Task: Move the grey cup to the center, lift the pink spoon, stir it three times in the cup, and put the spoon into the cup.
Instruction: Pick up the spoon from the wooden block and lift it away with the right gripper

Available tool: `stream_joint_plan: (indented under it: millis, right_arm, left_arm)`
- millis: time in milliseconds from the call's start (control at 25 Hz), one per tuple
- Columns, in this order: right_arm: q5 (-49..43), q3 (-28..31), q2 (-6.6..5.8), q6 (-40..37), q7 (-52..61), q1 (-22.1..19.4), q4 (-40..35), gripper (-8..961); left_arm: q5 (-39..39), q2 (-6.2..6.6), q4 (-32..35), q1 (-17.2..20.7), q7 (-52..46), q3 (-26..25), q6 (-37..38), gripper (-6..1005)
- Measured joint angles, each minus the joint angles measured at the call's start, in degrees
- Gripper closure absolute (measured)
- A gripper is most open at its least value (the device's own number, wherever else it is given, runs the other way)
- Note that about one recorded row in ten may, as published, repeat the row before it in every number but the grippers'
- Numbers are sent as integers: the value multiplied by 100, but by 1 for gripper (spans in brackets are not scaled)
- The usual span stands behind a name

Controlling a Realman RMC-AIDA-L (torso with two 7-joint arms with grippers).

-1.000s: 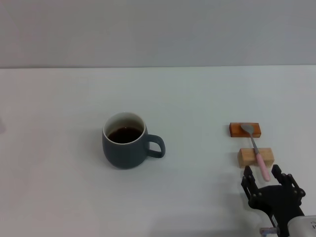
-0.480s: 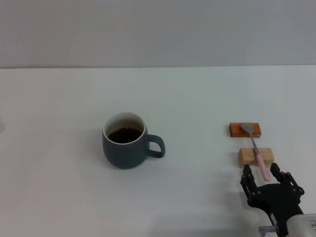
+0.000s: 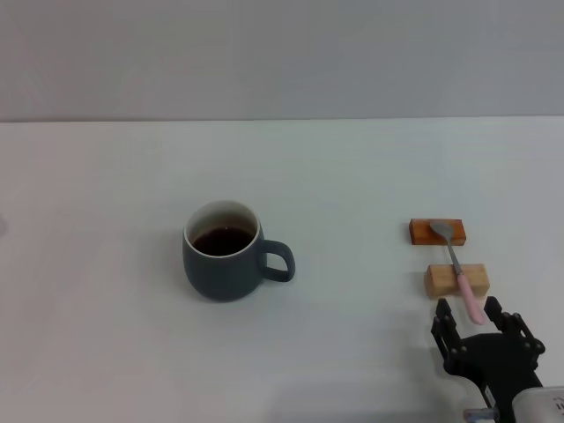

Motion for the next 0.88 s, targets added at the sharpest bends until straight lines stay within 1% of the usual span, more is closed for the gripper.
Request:
stream_joint_plan:
  millis: [880]
  right_arm:
    - [114,-26,-17,-40,-1,54,-6,380]
  left_arm:
    - [43,-14,-10,0,1,-97,-2,981]
